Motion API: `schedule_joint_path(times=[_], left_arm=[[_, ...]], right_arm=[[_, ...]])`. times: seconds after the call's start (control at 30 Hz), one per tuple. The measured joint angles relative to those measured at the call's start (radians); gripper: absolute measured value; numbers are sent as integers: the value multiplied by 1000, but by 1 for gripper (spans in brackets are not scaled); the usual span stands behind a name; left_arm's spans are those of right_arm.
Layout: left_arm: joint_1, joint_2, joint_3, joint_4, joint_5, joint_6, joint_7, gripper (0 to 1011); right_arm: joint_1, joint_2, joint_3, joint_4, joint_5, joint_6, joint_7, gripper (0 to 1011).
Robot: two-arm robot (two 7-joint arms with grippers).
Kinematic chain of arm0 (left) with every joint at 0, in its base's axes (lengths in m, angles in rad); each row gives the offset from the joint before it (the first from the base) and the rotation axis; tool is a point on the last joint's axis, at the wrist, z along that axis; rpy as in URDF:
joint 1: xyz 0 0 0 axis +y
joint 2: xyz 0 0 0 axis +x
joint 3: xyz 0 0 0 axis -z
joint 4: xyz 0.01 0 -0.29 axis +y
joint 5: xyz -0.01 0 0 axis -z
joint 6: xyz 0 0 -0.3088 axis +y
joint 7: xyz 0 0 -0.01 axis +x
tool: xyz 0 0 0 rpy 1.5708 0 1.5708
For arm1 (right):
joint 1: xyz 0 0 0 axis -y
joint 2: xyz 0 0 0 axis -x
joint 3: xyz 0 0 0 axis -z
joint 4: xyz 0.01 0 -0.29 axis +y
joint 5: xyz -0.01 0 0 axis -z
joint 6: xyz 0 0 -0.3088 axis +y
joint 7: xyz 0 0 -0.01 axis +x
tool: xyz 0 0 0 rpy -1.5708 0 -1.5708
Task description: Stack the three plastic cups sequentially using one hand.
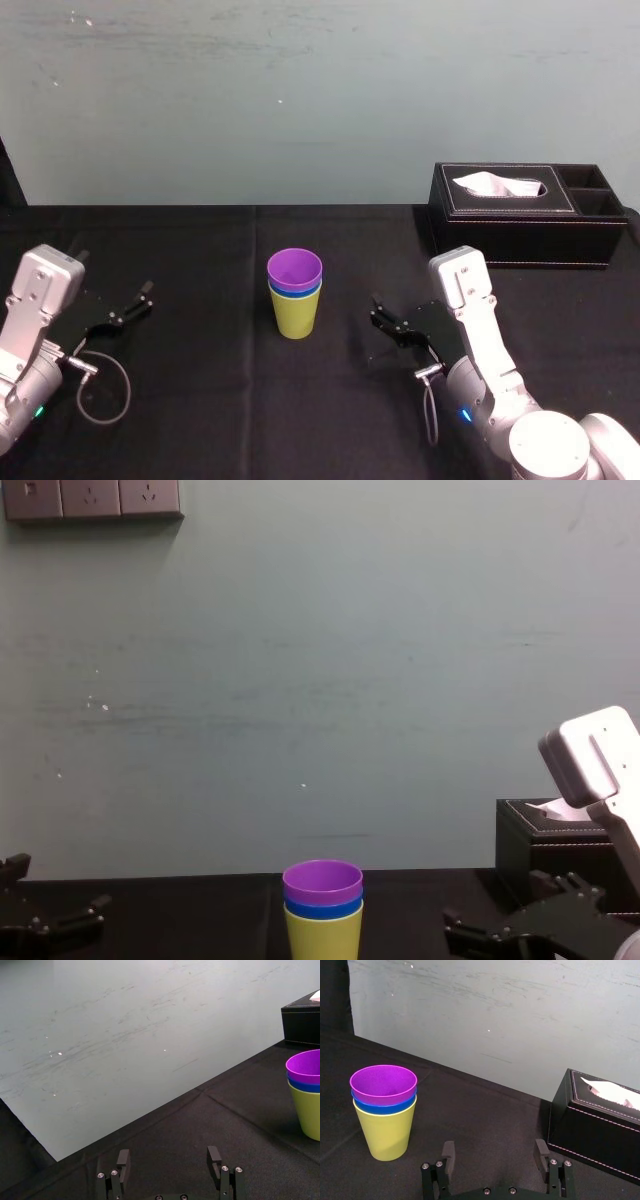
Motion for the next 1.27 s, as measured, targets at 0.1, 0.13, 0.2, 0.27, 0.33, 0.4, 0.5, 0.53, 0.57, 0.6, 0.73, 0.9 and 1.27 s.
schedule_joint_path(times=[0.1, 0.13, 0.2, 0.27, 0.33, 0.4, 0.5, 0.53, 0.57, 0.6, 0.73, 0.9, 1.27], left_arm=[[0, 0, 0, 0, 0, 0, 0, 1000], [0, 0, 0, 0, 0, 0, 0, 1000], [0, 0, 0, 0, 0, 0, 0, 1000], [0, 0, 0, 0, 0, 0, 0, 1000], [0, 0, 0, 0, 0, 0, 0, 1000], [0, 0, 0, 0, 0, 0, 0, 1000], [0, 0, 0, 0, 0, 0, 0, 1000], [0, 0, 0, 0, 0, 0, 0, 1000], [0, 0, 0, 0, 0, 0, 0, 1000], [0, 0, 0, 0, 0, 0, 0, 1000], [0, 0, 0, 0, 0, 0, 0, 1000], [0, 0, 0, 0, 0, 0, 0, 1000], [0, 0, 0, 0, 0, 0, 0, 1000]], right_arm=[[0, 0, 0, 0, 0, 0, 0, 1003], [0, 0, 0, 0, 0, 0, 0, 1003], [0, 0, 0, 0, 0, 0, 0, 1003], [0, 0, 0, 0, 0, 0, 0, 1003], [0, 0, 0, 0, 0, 0, 0, 1003], [0, 0, 0, 0, 0, 0, 0, 1003], [0, 0, 0, 0, 0, 0, 0, 1003], [0, 0, 0, 0, 0, 0, 0, 1003], [0, 0, 0, 0, 0, 0, 0, 1003], [0, 0, 0, 0, 0, 0, 0, 1003], [0, 0, 0, 0, 0, 0, 0, 1003], [0, 0, 0, 0, 0, 0, 0, 1003], [0, 0, 0, 0, 0, 0, 0, 1003]])
